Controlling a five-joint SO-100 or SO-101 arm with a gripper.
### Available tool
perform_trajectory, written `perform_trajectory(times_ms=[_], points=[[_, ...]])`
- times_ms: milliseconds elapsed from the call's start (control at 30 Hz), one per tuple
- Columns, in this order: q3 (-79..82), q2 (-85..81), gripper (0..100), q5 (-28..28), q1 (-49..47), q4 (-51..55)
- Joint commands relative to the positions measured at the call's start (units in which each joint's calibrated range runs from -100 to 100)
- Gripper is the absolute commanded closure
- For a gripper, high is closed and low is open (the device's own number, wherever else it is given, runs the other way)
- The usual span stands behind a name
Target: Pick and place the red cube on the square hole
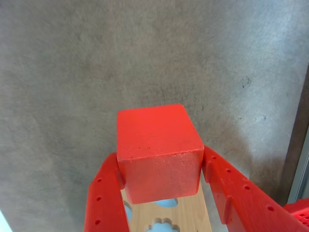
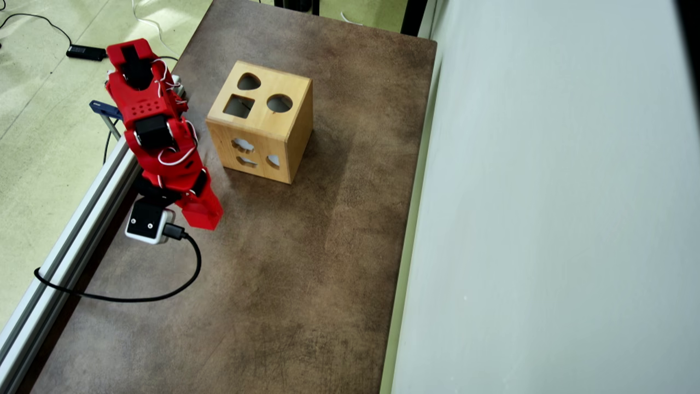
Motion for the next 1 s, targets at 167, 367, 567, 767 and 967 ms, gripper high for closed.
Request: perform_trajectory(times_ms=[167, 367, 567, 767, 967], points=[[-2.7, -12.6, 97, -2.7, 1.0, 0.4], [-2.7, -17.6, 97, -4.7, 1.0, 0.4], [-2.7, -22.6, 97, -7.3, 0.2, 0.5], [-2.7, -26.3, 97, -10.0, 0.0, 0.5], [-2.7, -29.0, 97, -12.4, -4.2, 0.6]])
